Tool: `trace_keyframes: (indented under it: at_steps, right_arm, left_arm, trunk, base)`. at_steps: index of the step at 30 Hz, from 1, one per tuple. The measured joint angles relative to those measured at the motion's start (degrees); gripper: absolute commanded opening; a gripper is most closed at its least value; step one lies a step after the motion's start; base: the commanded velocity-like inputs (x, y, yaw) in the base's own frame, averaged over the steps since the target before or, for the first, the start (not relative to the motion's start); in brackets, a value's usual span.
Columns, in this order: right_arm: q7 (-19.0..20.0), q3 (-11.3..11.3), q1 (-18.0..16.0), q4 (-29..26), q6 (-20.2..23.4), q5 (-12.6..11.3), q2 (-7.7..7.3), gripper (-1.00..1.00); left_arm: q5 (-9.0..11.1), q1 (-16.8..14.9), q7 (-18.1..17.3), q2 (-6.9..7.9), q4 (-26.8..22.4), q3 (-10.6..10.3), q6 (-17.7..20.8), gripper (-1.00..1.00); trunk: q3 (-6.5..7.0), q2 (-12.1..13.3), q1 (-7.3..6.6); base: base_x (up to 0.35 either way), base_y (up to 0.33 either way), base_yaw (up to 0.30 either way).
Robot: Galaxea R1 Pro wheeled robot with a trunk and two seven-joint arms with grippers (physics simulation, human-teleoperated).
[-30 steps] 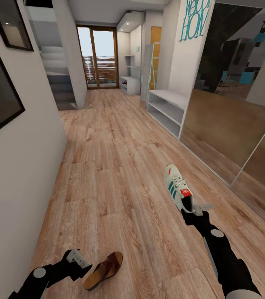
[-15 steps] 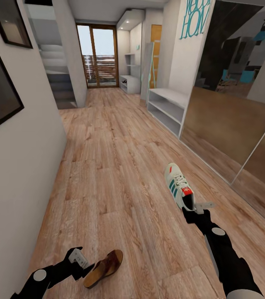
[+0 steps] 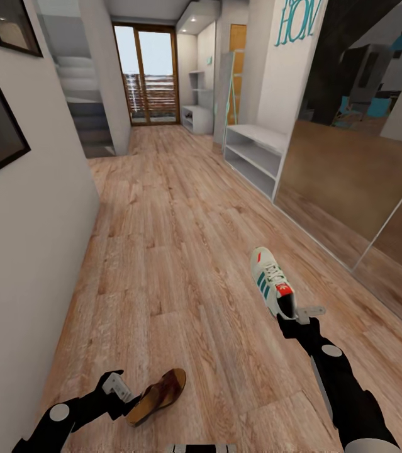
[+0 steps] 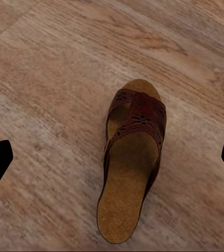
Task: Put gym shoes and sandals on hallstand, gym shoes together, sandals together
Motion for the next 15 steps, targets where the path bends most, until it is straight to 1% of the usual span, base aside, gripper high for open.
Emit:
trace_keyframes:
  at_steps: [11,15]
  right_arm:
    - [0.0,0.0,0.0,-0.1,0.1,0.1,0.09,-1.00]
    - [0.0,0.0,0.0,-1.0,0.1,0.1,0.09,-1.00]
  left_arm:
    - [0.0,0.1,-0.1,-0.18,0.3,-0.1,-0.1,1.00]
    - [-0.1,0.1,0.0,-0.34,0.3,-0.2,0.0,1.00]
  trunk:
    - [-3.43,-0.1,0.28]
    - [-4.68,-0.2,0.39]
  base:
    - [0.000,0.000,0.000]
    - [0.000,0.000,0.000]
